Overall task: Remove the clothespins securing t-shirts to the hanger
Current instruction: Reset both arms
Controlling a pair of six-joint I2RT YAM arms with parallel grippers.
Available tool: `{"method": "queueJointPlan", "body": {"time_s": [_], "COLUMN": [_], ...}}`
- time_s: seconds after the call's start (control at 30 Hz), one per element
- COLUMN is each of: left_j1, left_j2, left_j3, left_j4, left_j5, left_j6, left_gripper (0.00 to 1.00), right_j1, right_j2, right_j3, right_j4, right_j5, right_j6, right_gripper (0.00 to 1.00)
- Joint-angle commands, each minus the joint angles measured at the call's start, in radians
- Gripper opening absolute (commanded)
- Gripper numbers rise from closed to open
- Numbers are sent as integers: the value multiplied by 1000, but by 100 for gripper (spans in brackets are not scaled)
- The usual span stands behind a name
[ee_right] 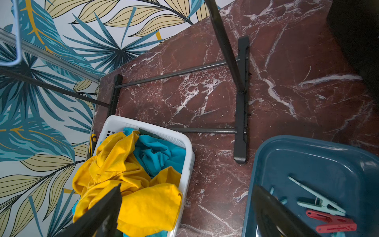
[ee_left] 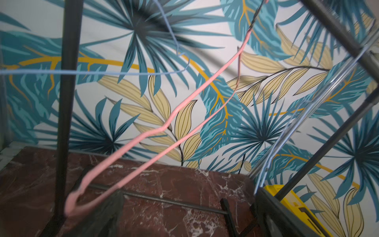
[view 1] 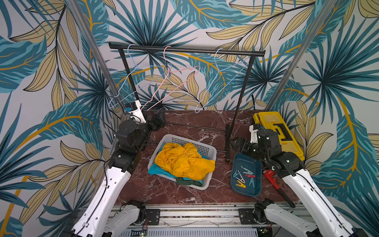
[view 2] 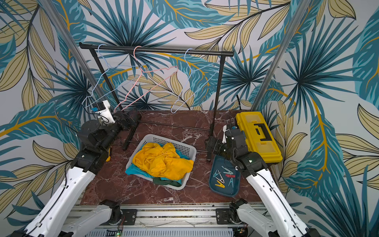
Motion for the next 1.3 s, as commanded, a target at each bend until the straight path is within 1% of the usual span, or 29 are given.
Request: {"method": "queueJointPlan", "body": {"time_s": [0.0,0.07,0.13,0.17,0.23,0.27,0.33,0.4,0.43,0.53,0.6,0.7,0.83,0.87,0.93,0.97,1.0,1.03,1.1,1.17,1.23,1.27], "left_j1": [1,12,38,63,130,168,226,248,250,268,282,284,289,291,299,297,297,297,302,303,303,303], "left_j2": [-45,-75,-97,-103,-106,-102,-86,-40,0,147,239,346,454,477,523,551,570,579,587,600,592,585], "left_j3": [-101,-182,-272,-320,-405,-441,-486,-525,-532,-511,-490,-459,-434,-422,-400,-376,-357,-350,-363,-353,-362,-373], "left_j4": [-93,-109,-99,-89,-70,-61,-26,66,98,107,129,207,305,331,388,391,388,389,440,443,447,460], "left_j5": [-128,-225,-311,-350,-414,-428,-419,-394,-402,-429,-404,-311,-289,-261,-135,-91,-86,-105,-128,-80,-72,-43], "left_j6": [15,-12,-13,-14,-60,-79,-89,-20,26,105,131,194,249,265,310,346,361,363,365,390,397,397], "left_gripper": [99,100,100,100,100,99,99,100,100,100,100,100,99,100,100,100,100,100,100,100,100,100], "right_j1": [-5,-5,-7,-7,-8,-7,-7,-7,-8,-7,-7,-8,-8,-8,-10,-10,-11,-11,-13,-17,-19,-20], "right_j2": [-2,-3,-4,-6,-11,-14,-21,-28,-30,-21,-8,6,10,13,25,35,43,51,53,48,44,44], "right_j3": [-30,-38,-45,-48,-52,-54,-60,-67,-69,-65,-59,-64,-113,-124,-155,-169,-179,-191,-231,-279,-327,-349], "right_j4": [20,13,11,8,3,-1,-9,-12,-12,-20,-26,-34,40,55,92,106,111,119,167,234,307,342], "right_j5": [-3,6,16,25,46,61,94,114,119,139,152,210,310,337,395,429,466,510,564,603,632,650], "right_j6": [-18,-16,-15,-15,-15,-17,-20,-25,-29,-32,-38,-23,-40,-49,-79,-92,-97,-103,-126,-133,-135,-135], "right_gripper": [99,100,100,100,99,100,100,100,100,100,99,99,100,99,100,100,100,100,100,99,100,100]}}
